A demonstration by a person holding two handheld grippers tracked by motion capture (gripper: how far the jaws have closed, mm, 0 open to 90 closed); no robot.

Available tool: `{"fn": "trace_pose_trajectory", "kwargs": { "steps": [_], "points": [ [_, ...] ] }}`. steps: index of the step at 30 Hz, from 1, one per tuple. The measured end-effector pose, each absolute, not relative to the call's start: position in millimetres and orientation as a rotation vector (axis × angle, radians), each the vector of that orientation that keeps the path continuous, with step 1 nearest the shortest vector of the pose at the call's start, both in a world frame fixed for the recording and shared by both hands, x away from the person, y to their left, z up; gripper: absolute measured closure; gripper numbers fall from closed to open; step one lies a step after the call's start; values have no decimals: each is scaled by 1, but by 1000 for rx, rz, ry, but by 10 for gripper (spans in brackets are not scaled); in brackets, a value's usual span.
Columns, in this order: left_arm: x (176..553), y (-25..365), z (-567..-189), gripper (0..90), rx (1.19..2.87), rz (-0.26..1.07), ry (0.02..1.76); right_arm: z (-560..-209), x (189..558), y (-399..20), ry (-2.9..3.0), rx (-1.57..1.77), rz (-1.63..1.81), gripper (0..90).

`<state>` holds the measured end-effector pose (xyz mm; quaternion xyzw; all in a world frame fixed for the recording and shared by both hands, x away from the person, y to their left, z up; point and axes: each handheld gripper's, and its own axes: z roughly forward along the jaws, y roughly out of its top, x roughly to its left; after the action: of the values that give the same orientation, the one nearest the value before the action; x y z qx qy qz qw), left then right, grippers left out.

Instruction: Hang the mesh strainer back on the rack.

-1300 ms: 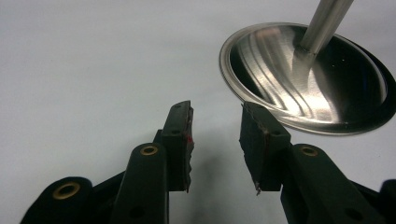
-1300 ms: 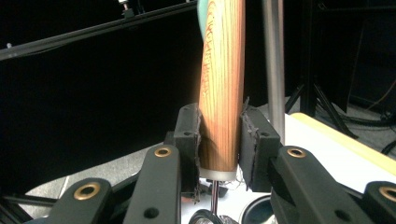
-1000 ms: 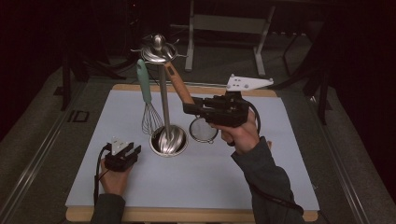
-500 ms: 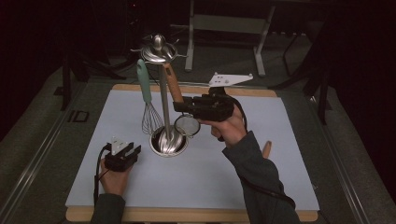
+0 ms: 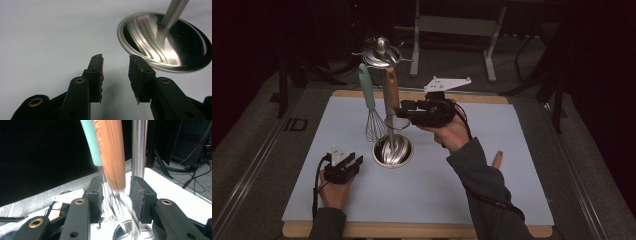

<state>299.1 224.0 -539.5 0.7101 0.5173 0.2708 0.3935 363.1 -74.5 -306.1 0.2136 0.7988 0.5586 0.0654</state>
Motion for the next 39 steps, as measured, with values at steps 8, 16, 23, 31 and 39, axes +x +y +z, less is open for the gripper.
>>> {"fn": "trace_pose_trajectory", "kwargs": {
  "steps": [8,16,23,31,39],
  "points": [
    [299,224,-540,641,1797,686,1316,-305,358,-79,2393,628,1674,625],
    [299,224,-540,642,1806,686,1315,-308,356,-84,2393,636,1628,626],
    [299,224,-540,642,1802,687,1316,-311,355,-88,2398,643,1616,626],
    [299,224,-540,642,1799,690,1315,-317,354,-95,2409,647,1573,626],
    [299,224,-540,643,1795,692,1316,-327,355,-101,2425,666,1534,625]
  ]
}}
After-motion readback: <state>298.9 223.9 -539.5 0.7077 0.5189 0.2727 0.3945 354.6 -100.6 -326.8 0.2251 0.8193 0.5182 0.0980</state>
